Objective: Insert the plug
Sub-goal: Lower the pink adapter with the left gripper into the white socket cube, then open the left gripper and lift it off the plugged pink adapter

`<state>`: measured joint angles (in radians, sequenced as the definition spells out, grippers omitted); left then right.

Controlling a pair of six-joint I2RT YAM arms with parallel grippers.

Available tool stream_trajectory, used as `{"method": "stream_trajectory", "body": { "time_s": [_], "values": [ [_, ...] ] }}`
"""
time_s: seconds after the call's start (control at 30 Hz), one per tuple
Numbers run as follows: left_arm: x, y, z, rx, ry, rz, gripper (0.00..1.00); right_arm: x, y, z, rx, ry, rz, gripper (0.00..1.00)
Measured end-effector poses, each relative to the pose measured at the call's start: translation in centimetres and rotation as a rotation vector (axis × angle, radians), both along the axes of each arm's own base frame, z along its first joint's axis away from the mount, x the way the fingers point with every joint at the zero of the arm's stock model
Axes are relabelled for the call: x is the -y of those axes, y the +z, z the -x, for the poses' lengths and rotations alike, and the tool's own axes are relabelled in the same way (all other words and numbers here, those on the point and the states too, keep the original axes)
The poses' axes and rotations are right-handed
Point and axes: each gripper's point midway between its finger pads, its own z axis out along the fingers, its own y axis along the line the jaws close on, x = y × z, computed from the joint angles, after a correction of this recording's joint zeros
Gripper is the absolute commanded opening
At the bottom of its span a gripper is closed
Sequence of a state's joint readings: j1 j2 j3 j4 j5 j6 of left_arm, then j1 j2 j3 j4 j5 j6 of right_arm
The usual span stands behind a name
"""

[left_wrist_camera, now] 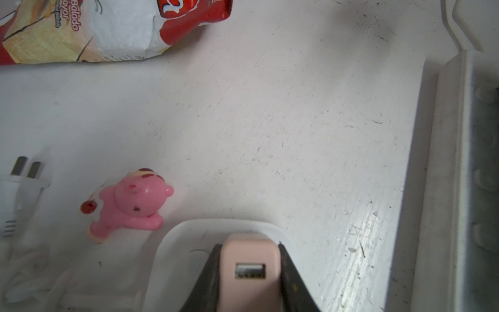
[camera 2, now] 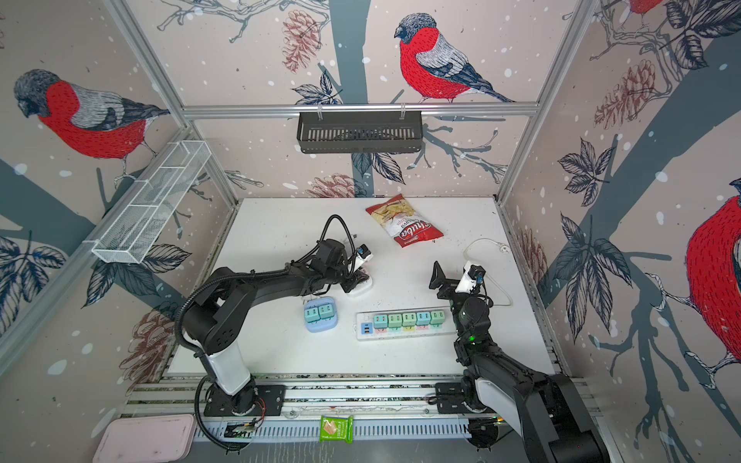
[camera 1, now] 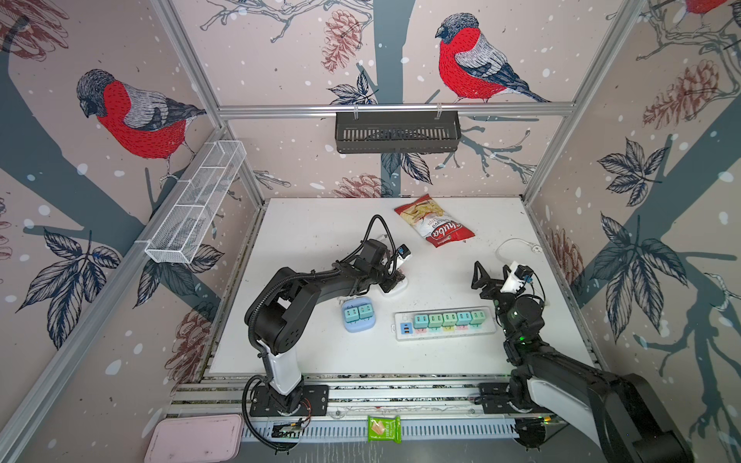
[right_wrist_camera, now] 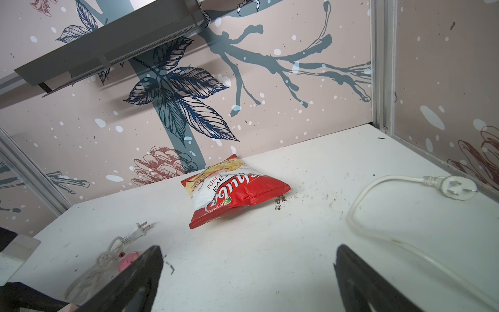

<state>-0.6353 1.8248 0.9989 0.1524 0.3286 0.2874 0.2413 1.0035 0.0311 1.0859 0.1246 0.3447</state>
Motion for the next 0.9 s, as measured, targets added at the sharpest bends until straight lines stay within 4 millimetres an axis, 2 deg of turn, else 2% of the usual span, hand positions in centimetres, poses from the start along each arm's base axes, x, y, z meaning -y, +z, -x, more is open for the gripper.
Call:
{"method": "stream_trajectory", "body": {
  "time_s": [0.1,0.23,0.3,0.37,0.4,0.43,0.5,0.57,0.67,0.73,0.8,0.9],
  "values": [
    [0.8,0.1,-0.1,0.008,-0.006,-0.007,0.0,0.0,0.0,0.0,0.001,0.0,0.0,1.0],
    [0.7,0.1,-0.1,0.013,-0.002,-0.011,0.0,0.0,0.0,0.1,0.002,0.0,0.0,1.0],
    [0.5,0.3,0.0,0.014,0.004,-0.02,0.21,0.0,0.0,0.1,0.002,0.0,-0.001,1.0],
    [0.2,0.5,0.2,0.011,0.01,-0.032,0.48,0.0,0.0,0.1,0.002,0.0,-0.001,1.0],
    [0.0,0.6,0.4,0.009,0.009,-0.042,0.81,0.1,0.0,0.1,0.002,-0.001,-0.001,1.0],
    [-0.4,0.6,0.4,0.009,0.018,-0.056,0.97,0.1,0.0,0.1,0.002,-0.002,-0.002,1.0],
    [-0.6,1.6,0.6,0.013,0.02,-0.054,0.98,0.2,0.0,0.0,0.0,-0.005,-0.004,1.0],
    [-0.3,3.6,0.3,0.042,0.02,-0.028,0.99,0.3,-0.1,0.0,-0.005,-0.007,-0.018,1.0],
    [0.4,8.7,-0.5,0.112,0.018,0.052,0.99,0.4,-0.3,-0.2,-0.012,-0.012,-0.016,1.0],
    [0.0,12.2,-0.8,0.152,0.037,0.13,0.98,0.5,-0.3,-0.6,-0.019,-0.016,-0.015,1.0],
    [-1.6,15.3,-1.3,0.178,0.081,0.237,0.98,0.7,-0.2,-1.1,-0.029,-0.023,-0.018,1.0],
    [-5.6,17.0,-2.4,0.181,0.212,0.389,0.98,1.5,0.0,-1.7,-0.046,-0.045,-0.043,1.0]
  ]
}}
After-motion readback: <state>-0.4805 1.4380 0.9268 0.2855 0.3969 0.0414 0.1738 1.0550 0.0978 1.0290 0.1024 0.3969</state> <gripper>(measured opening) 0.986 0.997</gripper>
